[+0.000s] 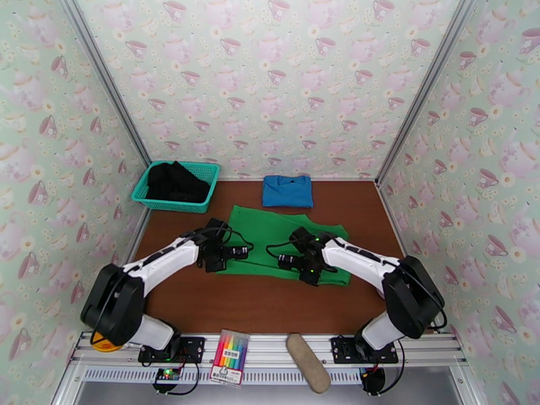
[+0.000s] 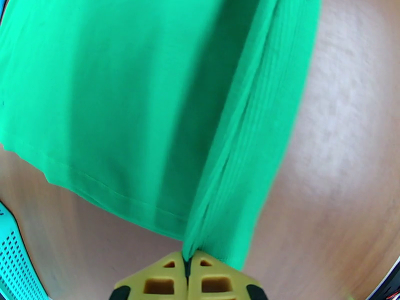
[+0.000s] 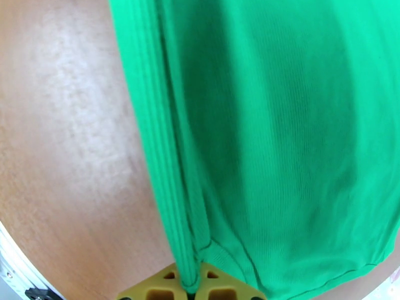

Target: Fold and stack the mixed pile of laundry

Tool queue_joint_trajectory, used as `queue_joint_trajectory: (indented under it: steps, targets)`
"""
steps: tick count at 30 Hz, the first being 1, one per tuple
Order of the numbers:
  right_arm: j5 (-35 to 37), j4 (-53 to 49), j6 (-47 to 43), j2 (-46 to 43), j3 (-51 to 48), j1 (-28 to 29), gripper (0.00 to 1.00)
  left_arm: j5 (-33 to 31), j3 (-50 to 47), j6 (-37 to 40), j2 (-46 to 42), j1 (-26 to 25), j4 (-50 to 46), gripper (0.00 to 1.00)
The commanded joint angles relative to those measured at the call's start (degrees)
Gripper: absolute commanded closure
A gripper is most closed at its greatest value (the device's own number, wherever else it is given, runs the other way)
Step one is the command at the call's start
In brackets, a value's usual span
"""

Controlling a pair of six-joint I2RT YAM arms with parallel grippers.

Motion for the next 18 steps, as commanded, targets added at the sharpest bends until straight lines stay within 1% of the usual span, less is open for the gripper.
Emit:
queue_joint_trajectory:
  steps: [1, 5, 6, 8, 11, 13, 15, 18]
  targets:
    - [0.10, 0.50, -0.85, 2.40, 1.56, -1.23, 1.00, 0.56, 4.18, 1.14, 3.94, 0.97, -2.18, 1.00]
    - [1.26, 1.47, -0.03, 4.07, 2.20, -2.78, 0.99, 0.29, 7.54, 0.94, 8.03, 1.35, -1.66, 1.00]
    - [1.58, 1.94, 0.29, 4.39, 2.31, -3.14, 0.98, 0.17, 8.20, 0.88, 8.86, 1.42, -1.62, 0.98]
    - [2.00, 2.52, 0.84, 4.65, 2.48, -3.61, 0.91, -0.33, 9.16, 0.79, 10.07, 1.61, -1.35, 0.86]
    - [2.52, 3.59, 1.69, 4.55, 2.38, -4.03, 0.70, -1.08, 9.48, 0.35, 10.71, 1.88, -0.39, 0.68]
    - [3.17, 4.28, 2.22, 4.08, 2.23, -4.29, 0.60, -1.62, 9.30, -0.55, 10.48, 2.05, 0.77, 0.58]
    - [3.32, 4.74, 2.92, 2.89, 2.18, -4.80, 0.54, -2.78, 9.15, -1.85, 9.71, 2.13, 2.43, 0.49]
    - [2.85, 5.24, 4.05, -0.85, 2.38, -5.78, 0.47, -4.63, 9.49, -4.11, 7.35, 2.23, 4.77, 0.44]
